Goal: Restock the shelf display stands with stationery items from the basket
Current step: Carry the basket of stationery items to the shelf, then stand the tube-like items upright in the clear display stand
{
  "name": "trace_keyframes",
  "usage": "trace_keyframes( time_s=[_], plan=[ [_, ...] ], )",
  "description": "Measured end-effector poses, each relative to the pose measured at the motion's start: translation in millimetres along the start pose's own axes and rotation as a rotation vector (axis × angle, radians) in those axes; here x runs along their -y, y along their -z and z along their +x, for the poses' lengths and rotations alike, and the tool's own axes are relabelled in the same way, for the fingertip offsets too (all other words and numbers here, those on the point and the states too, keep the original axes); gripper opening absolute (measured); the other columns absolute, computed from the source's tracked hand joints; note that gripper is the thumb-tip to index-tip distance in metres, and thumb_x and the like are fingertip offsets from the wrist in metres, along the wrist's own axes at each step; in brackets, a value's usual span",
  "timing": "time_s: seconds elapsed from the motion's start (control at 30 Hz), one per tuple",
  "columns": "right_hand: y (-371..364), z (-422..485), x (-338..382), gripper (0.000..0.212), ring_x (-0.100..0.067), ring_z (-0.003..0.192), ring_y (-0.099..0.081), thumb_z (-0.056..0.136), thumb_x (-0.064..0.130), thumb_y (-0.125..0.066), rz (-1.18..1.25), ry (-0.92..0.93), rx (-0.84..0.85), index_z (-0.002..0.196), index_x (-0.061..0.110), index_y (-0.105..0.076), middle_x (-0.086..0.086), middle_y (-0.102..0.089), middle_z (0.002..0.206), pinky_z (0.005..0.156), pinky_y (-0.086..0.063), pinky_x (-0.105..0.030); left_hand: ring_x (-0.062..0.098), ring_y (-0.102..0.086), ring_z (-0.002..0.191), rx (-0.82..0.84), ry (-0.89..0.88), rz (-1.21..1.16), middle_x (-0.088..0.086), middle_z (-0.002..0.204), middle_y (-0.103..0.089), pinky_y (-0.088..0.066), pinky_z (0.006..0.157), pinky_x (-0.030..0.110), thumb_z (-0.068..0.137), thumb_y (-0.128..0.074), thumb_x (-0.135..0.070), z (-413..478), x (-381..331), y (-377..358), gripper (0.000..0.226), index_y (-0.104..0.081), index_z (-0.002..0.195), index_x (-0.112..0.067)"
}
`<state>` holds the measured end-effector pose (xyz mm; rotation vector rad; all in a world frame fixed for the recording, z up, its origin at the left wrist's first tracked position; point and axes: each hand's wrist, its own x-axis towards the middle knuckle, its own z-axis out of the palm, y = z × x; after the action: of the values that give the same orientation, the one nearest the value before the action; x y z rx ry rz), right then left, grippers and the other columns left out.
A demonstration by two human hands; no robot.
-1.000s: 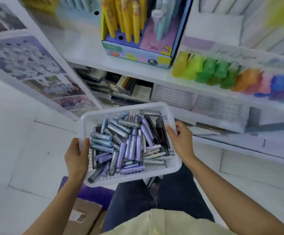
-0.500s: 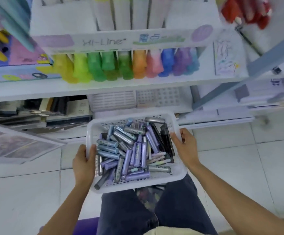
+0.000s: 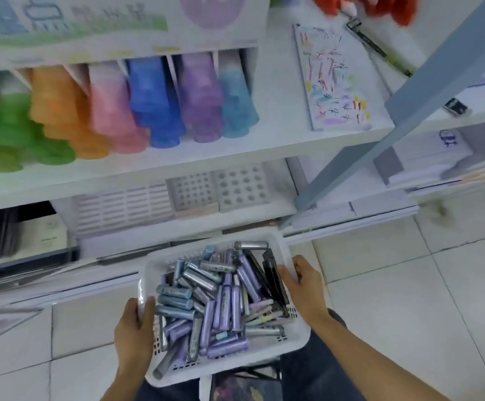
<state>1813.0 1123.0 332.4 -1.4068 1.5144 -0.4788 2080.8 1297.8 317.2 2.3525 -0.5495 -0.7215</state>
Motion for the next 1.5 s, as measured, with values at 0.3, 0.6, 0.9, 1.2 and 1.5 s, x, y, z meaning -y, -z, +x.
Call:
trace_keyframes(
  time_s=[0.3, 0.6, 0.9, 1.2, 1.5],
  plan=[
    [-95.3, 78.3, -154.6, 0.026, -0.001, 0.042, -0.046, 0.094, 0.021, -0.061, -0.083, -0.051, 0.071, 0.072, 0.018, -0.048, 0.009, -0.048, 0.050, 0.042, -0.035, -0.015, 0.033, -0.052, 0.058, 0.016, 0.082, 0.120, 0.017, 0.061, -0.054, -0.036, 0.054, 0.037, 0.098, -0.051, -0.032, 74.5, 123.2, -121.9, 0.035, -0.047, 0.077, -0.005],
    [-191.3, 154.4, -320.6, 0.025, -0.011, 0.050, -0.047, 0.092, 0.022, -0.062, -0.168, -0.100, -0.006, 0.074, 0.012, -0.049, -0.004, -0.055, 0.060, 0.046, -0.038, -0.021, 0.032, -0.048, 0.065, 0.035, 0.225, 0.270, 0.013, 0.068, -0.053, -0.036, 0.062, 0.039, 0.099, -0.047, -0.036, 139.5, 242.5, -258.9, 0.034, -0.045, 0.082, -0.007],
    [-237.6, 189.6, -406.3, 0.033, -0.013, 0.053, -0.037, 0.094, 0.022, -0.061, -0.141, -0.076, -0.054, 0.070, 0.014, -0.039, -0.004, -0.043, 0.059, 0.052, -0.035, -0.030, 0.031, -0.052, 0.068, 0.069, 0.220, 0.354, 0.013, 0.072, -0.057, -0.036, 0.062, 0.037, 0.101, -0.041, -0.038, 172.7, 296.8, -323.9, 0.034, -0.046, 0.088, -0.006],
    [-247.2, 213.1, -428.8, 0.035, -0.014, 0.055, -0.037, 0.094, 0.026, -0.061, -0.162, -0.006, -0.060, 0.071, 0.015, -0.037, 0.000, -0.041, 0.060, 0.055, -0.036, -0.032, 0.027, -0.048, 0.056, 0.002, 0.118, 0.255, 0.010, 0.062, -0.052, -0.029, 0.051, 0.034, 0.100, -0.047, -0.034, 187.8, 321.1, -347.6, 0.036, -0.041, 0.074, -0.009],
    [-255.6, 210.8, -404.3, 0.034, -0.012, 0.092, -0.051, 0.088, 0.035, -0.067, -0.311, 0.285, -0.167, 0.114, 0.020, -0.050, 0.005, -0.054, 0.105, 0.081, -0.044, -0.028, 0.033, -0.054, 0.089, -0.100, -0.343, 0.375, 0.015, 0.101, -0.054, -0.047, 0.075, 0.044, 0.084, -0.069, -0.019, 176.0, 308.4, -348.6, 0.030, -0.055, 0.107, -0.005]
  ],
)
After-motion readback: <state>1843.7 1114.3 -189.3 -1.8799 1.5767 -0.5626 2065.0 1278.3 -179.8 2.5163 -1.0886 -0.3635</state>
